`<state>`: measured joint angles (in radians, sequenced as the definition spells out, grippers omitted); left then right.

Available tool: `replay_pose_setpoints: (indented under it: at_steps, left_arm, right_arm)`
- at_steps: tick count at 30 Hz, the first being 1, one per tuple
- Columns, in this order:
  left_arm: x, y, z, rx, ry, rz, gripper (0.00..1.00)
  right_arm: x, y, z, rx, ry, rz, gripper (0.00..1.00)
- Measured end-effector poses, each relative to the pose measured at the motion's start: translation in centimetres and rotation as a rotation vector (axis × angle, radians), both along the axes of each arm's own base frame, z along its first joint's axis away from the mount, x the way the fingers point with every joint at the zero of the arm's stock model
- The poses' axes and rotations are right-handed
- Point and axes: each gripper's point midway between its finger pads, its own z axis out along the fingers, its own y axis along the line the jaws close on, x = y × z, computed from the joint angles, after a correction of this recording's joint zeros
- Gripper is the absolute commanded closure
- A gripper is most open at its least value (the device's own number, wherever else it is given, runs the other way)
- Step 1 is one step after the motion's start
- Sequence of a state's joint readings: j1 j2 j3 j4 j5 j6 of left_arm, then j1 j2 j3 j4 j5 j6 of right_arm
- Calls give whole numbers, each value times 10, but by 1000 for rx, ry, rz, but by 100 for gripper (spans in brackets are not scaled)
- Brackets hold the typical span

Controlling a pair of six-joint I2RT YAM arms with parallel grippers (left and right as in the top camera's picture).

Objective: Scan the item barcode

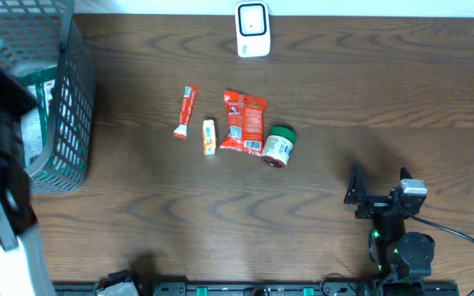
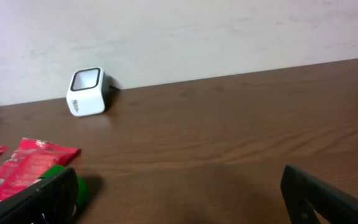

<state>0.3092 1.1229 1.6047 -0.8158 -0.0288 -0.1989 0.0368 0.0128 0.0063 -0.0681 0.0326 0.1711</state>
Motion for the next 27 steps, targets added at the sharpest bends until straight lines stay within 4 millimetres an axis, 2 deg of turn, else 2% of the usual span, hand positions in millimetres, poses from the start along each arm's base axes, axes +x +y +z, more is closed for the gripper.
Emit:
replay_pose_setpoints:
  at_steps: [4, 7, 11, 14, 17, 21, 27]
  left_arm:
    - [-17, -54, -29, -126, 110, -109, 93]
    - [-13, -91, -60, -169, 221, -207, 93]
    - [1, -130, -122, -198, 414, -296, 92]
    - [9, -151, -180, -211, 583, -320, 93]
    - [16, -163, -231, -218, 721, -309, 92]
    - [25, -169, -285, -221, 866, -280, 93]
    - [36, -171, -345, -215, 1005, -251, 93]
  right_arm:
    - [0, 0, 0, 0, 0, 0, 1]
    - [0, 0, 0, 0, 0, 0, 1]
    - [0, 0, 0, 0, 0, 0, 1]
    - [0, 0, 0, 0, 0, 0, 1]
    - [0, 0, 0, 0, 0, 0, 1]
    - [0, 0, 0, 0, 0, 0, 1]
    - [0, 0, 0, 0, 0, 0, 1]
